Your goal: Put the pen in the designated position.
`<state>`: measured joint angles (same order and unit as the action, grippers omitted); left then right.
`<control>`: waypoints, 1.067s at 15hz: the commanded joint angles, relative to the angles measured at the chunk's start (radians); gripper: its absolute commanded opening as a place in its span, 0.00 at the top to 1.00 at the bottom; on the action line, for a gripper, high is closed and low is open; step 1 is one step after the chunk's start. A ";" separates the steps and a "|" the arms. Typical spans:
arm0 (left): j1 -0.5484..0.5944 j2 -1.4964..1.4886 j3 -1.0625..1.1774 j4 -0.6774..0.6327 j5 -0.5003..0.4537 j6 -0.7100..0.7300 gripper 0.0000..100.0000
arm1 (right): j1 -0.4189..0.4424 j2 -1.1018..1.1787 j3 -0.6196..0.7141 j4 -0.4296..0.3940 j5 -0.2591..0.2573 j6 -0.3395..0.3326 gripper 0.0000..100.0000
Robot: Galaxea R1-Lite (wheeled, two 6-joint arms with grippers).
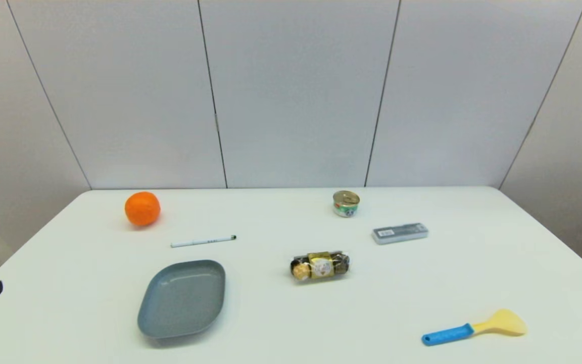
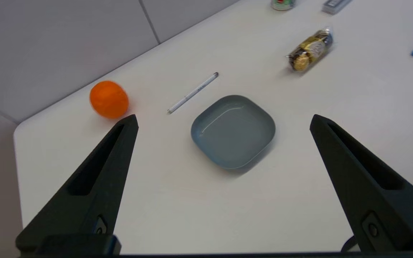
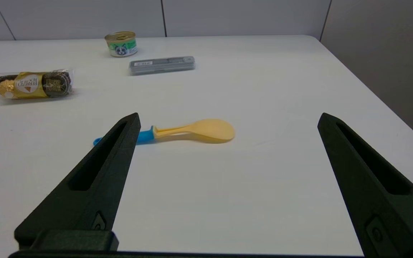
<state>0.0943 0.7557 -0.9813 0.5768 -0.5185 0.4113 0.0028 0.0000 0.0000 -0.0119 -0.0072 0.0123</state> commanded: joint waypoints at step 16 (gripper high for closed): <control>-0.108 -0.736 0.981 -0.635 0.437 -0.233 0.00 | 0.000 0.000 0.002 0.000 0.000 0.000 0.00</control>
<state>-0.0162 0.1023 -0.0196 -0.1081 -0.0996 0.1832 0.0028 0.0000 0.0000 -0.0115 -0.0077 0.0123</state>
